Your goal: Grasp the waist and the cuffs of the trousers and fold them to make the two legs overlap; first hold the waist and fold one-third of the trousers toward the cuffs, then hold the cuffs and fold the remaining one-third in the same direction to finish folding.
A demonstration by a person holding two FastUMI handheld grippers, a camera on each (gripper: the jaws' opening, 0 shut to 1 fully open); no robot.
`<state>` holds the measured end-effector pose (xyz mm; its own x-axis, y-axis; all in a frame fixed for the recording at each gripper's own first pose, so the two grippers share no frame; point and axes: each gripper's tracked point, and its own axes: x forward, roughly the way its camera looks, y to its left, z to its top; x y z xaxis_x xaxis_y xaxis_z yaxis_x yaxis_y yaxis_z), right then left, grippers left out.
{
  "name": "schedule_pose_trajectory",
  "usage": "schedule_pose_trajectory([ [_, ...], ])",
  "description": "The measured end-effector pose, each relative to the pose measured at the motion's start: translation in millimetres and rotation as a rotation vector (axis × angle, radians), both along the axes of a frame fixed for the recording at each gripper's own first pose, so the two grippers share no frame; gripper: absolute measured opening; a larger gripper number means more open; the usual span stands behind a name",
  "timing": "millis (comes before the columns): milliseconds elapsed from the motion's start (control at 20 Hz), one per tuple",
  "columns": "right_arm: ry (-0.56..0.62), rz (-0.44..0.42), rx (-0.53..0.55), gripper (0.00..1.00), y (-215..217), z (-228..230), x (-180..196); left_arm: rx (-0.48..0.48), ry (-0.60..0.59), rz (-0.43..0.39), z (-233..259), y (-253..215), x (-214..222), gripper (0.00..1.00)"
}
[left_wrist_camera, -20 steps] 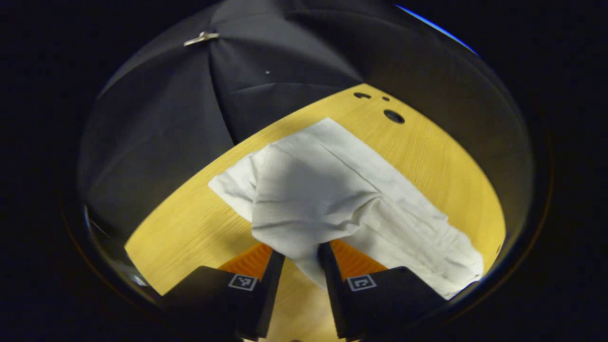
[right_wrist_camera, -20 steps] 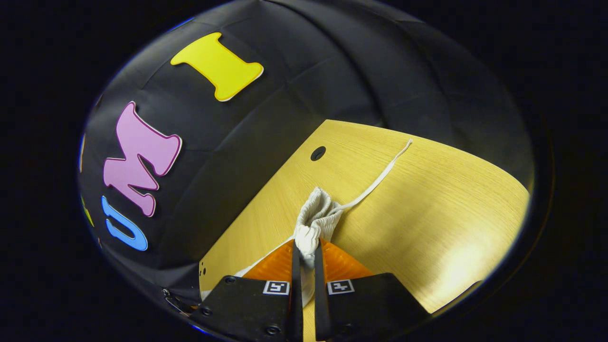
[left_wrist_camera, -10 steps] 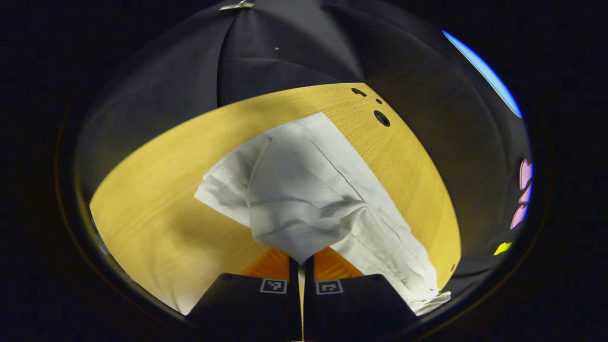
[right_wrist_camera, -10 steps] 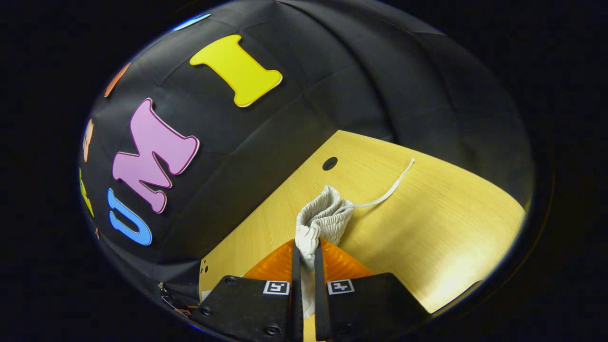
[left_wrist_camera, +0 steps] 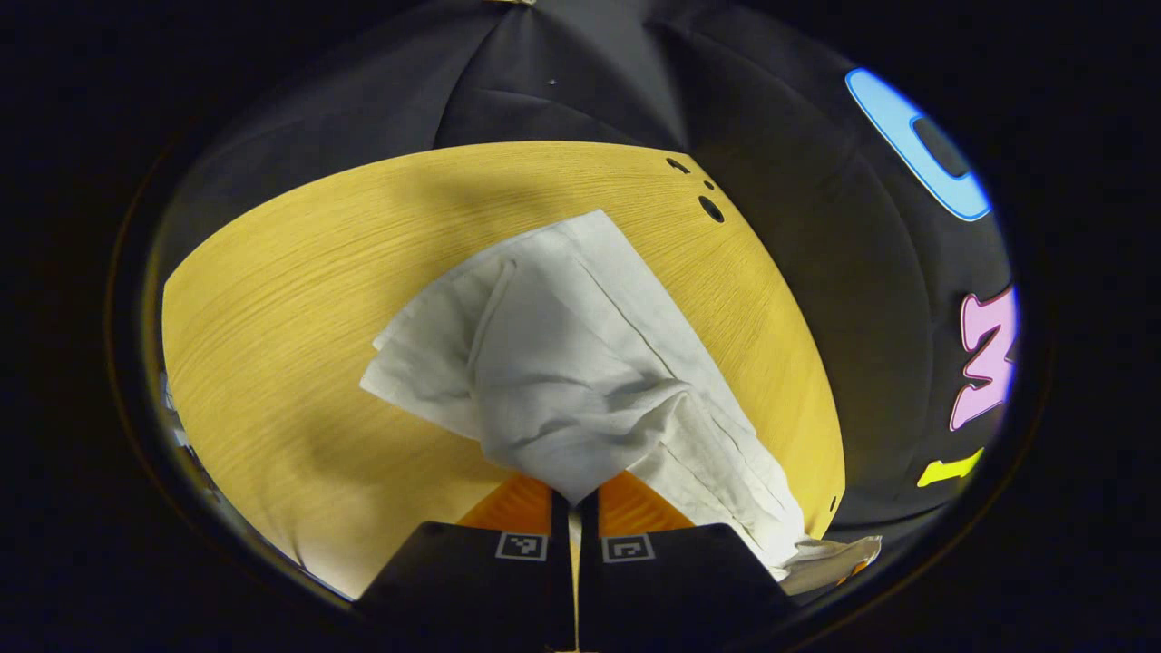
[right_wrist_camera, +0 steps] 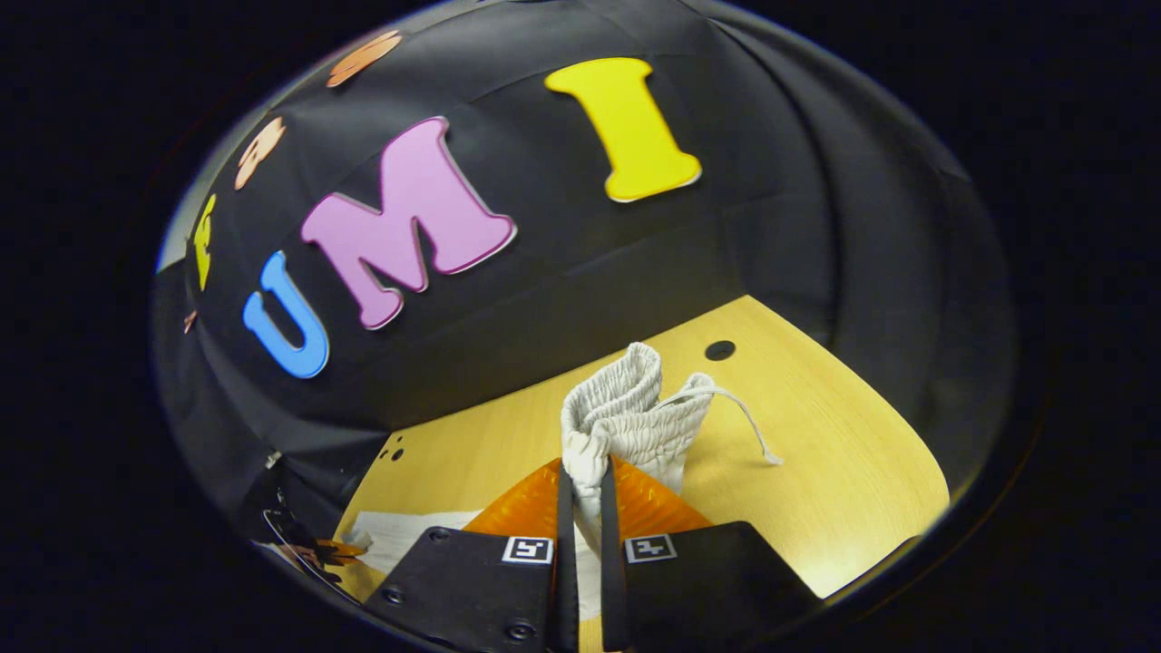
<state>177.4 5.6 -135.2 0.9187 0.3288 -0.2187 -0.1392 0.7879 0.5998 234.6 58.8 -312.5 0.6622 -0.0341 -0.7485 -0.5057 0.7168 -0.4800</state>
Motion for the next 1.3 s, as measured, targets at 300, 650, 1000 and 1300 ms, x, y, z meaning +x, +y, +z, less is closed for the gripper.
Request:
schedule_pose_trajectory([
  [300,-0.054,0.182,-0.056,0.14,94,17,0,-0.026,-0.019,0.014,6,-2,-2,0.08],
  [650,-0.02,0.359,-0.185,0.14,181,-21,-22,-0.019,-0.029,0.017,6,-4,-1,0.08],
  [1000,0.102,0.496,-0.251,0.14,233,-83,-38,-0.01,-0.022,0.015,9,-1,-1,0.08],
  [1300,0.218,0.673,-0.064,0.51,269,-82,-83,-0.017,-0.08,0.034,18,-1,4,0.07],
])
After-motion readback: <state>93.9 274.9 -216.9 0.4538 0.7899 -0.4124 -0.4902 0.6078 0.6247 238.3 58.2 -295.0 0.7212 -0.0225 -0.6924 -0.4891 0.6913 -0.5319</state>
